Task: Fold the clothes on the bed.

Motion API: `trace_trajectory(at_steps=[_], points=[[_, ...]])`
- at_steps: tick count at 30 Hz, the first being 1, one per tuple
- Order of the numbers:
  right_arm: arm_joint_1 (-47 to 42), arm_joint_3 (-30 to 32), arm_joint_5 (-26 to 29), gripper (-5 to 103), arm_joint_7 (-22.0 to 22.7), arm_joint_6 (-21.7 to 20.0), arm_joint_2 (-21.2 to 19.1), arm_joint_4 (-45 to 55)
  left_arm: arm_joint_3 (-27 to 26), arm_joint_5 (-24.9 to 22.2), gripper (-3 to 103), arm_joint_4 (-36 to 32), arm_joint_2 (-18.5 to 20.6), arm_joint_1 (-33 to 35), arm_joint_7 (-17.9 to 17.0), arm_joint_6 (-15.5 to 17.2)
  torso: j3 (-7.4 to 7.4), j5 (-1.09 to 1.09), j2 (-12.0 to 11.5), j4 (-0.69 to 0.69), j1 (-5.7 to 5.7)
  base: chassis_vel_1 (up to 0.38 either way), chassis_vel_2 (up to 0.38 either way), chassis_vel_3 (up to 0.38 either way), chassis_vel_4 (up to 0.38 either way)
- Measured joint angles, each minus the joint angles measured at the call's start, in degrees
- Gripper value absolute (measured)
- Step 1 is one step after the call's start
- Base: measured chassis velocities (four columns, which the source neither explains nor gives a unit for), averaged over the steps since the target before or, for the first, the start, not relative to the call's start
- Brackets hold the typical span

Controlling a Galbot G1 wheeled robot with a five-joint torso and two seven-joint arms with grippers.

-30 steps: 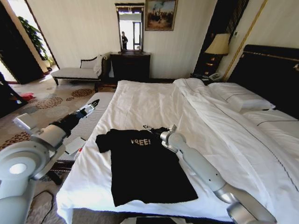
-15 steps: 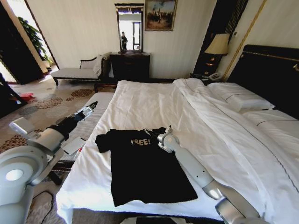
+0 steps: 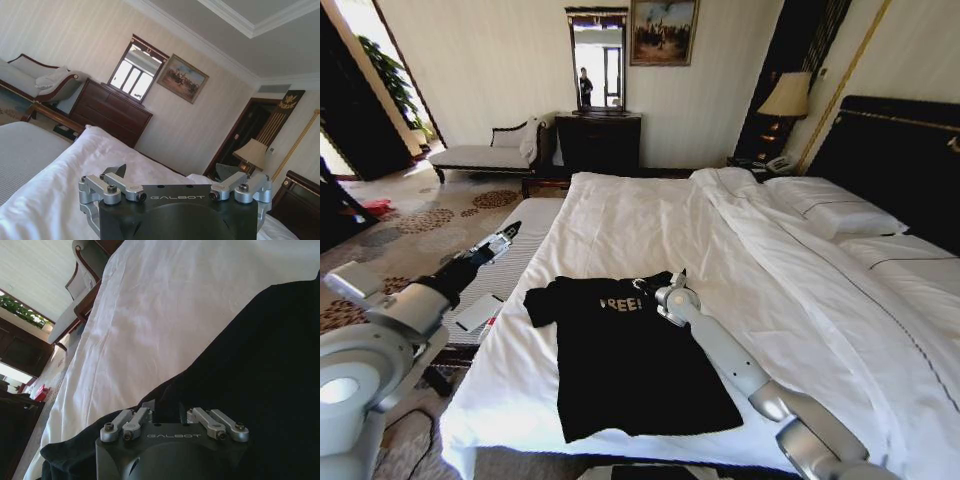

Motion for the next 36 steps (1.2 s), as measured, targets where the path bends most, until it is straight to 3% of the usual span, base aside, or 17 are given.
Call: trace_trajectory(at_steps=[6,18,28,32,36], points=[[1.4,-0.9,-1.6,3,-1.5,0.6,0.7,-3.0,0.5,0.4,100,0.3,-0.3,-0.2,0.1,0.0,0.0,0.0,0.0,0.01,0.0,0.0,0.0,0.0,0.0],[9.0,-3.4,-2.8,0,-5.4,2.8,4.7,-12.0,0.8,0.7,100,1.3,-0.5,-0.5,0.1,0.0,0.0,0.0,0.0,0.01,0.0,0.0,0.0,0.0,0.0],[17.6,-3.0,-8.1,-3,-9.9,5.4,9.3,-25.6,1.0,1.3,100,1.5,-1.2,-0.1,0.2,0.0,0.01,0.0,0.0,0.01,0.0,0.0,0.0,0.0,0.0],[18.1,-2.4,-9.2,7,-10.9,6.1,9.9,-26.7,1.1,1.4,100,1.5,-1.4,0.1,0.2,0.0,0.0,0.0,0.0,0.01,0.0,0.0,0.0,0.0,0.0],[17.2,-2.4,-10.1,27,-11.2,6.2,9.2,-25.7,1.7,1.9,100,1.2,-1.8,0.4,0.2,0.0,0.0,0.0,0.0,0.01,0.0,0.0,0.0,0.0,0.0]])
